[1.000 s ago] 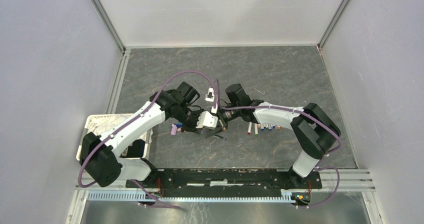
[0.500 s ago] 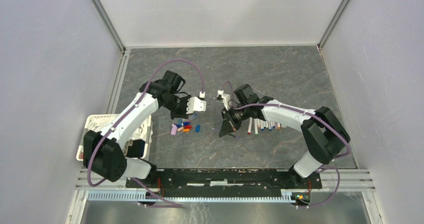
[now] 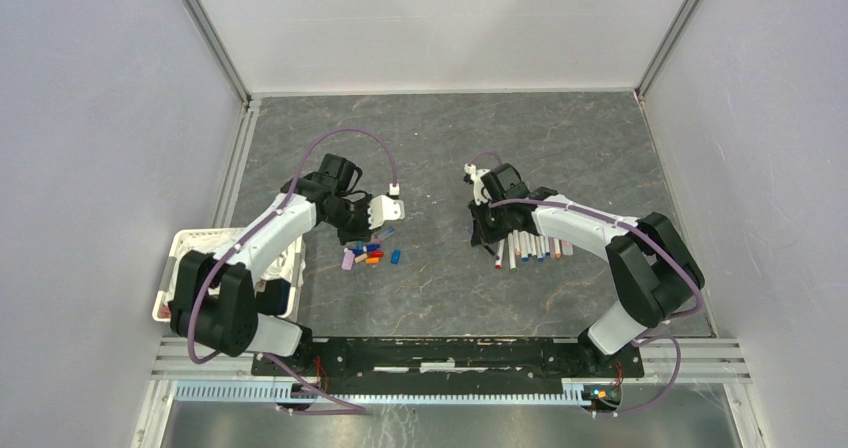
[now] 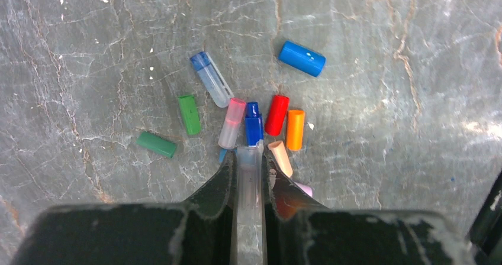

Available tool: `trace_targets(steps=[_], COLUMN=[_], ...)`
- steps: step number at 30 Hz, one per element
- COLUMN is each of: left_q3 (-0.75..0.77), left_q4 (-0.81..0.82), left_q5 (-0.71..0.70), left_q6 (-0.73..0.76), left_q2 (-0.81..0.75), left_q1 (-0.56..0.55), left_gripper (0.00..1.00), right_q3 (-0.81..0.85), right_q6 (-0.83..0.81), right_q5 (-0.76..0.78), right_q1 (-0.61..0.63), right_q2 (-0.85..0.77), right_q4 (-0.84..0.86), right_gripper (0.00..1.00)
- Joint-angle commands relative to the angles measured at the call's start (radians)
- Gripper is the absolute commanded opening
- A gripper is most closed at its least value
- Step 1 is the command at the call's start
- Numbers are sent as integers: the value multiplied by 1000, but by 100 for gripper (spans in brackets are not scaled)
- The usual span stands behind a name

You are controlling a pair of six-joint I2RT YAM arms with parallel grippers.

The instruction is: Open the pen caps

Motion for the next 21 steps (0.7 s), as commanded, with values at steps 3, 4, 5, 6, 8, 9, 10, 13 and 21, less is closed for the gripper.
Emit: trace_targets(steps=[3,4,5,6,8,9,10,13,21], left_q3=[-40,-44,-47,-50,-62,-70,-79,-85,-81], left_q4=[195,208,224,235,260,269,279,297,338], left_q5=[-15,-24,-32,-40,-53,-59,-64,-87,-135], left_q6=[-170,-188,-202,-213,-237,-242,-248,-260,-280], left_q2=[33,40,47,54,63,68,74,96,134], left_q1=[-1,-1,-4,-5,-14,-22,-28,-46,-56], left_gripper=[2,2,2,2,2,2,2,2,3], right_q3=[-22,-33,-49,-66,-98,-107,-106,-91,-117], right_q6=[161,187,214,238,284,297,308,324,350], right_q5=[295,325,347,369,419,438,468,538,611], right_q1=[3,3,5,6,23,34,51,88,106], right_q2=[-17,-19,-24,-30,-37,-31,-22,14,26], right_q4=[130,140,157,170,194,200,190,157,165], right_gripper=[0,0,0,0,0,0,0,0,0])
